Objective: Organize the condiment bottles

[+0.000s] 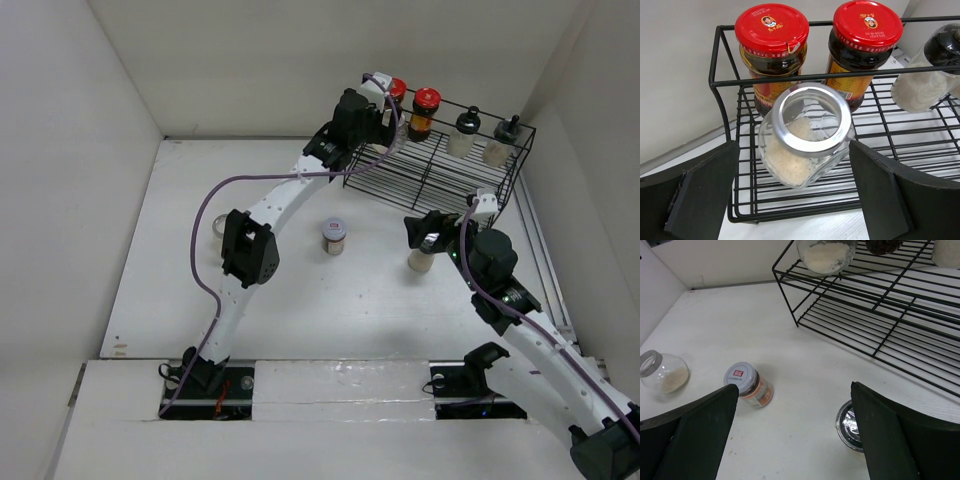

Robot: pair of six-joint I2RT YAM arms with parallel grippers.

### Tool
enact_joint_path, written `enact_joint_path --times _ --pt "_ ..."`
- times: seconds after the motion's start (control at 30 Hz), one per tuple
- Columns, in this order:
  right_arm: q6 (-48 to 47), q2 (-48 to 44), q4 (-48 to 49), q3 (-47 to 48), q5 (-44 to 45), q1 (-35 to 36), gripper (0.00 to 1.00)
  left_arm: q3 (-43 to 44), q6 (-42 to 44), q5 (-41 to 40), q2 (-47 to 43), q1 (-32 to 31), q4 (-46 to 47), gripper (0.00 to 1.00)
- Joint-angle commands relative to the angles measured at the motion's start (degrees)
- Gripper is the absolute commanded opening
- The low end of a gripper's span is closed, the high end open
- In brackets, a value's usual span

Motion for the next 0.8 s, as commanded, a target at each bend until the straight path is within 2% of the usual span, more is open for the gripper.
enact_joint_path --times 0.0,0.17,0.3,0.43,0.47,0.53,0.57,0.63,0.67,0.73,0.77 --pt "0.32 -0.25 2.89 0.30 -0.52 -0.36 1.00 -0.56 0.09 0.36 -3.89 -0.25 3.90 0.87" --pt "0.32 -0.77 2.89 0.30 -0.52 -0.36 1.00 -1.87 0.09 -0.17 -6.34 -0.25 3.90 0.87" --pt "0.32 -1.31 2.89 0.83 -0.52 -0.36 1.00 -4.68 -0.43 -0.17 -11.34 -0.25 3.90 0.92" --pt "0.32 0.88 2.89 2.93 -2.09 0.17 0.82 -10.04 -1.66 -0.69 -20.48 -0.25 6.01 0.93" --pt "0.32 3.07 2.89 3.63 -2.62 0.87 0.66 -11.36 -1.66 -0.69 -24.94 -0.25 6.88 0.93" --pt "0.32 5.54 3.41 4.95 -3.15 2.80 0.57 -17.30 -3.06 -2.71 -29.96 -0.25 9.26 0.92" --pt "-0.38 6.85 3.42 6.52 -3.15 3.76 0.43 -19.61 -4.46 -3.50 -32.43 -0.25 10.14 0.92" --pt "-0.91 11.77 3.42 8.81 -3.76 7.09 0.35 -25.74 -6.49 -6.82 -39.55 -0.25 11.28 0.86" --pt "-2.30 15.88 3.42 11.87 -3.77 8.42 0.26 -27.96 -7.72 -7.98 -44.01 -0.25 11.29 0.75" --pt "-3.37 20.47 3.42 15.49 -4.99 13.06 0.18 -32.53 -12.00 -11.31 -48.78 -0.25 11.29 0.59" --pt "-3.89 22.75 3.42 17.33 -5.00 14.74 0.15 -37.95 -13.69 -12.02 -51.15 -0.25 10.59 0.49"
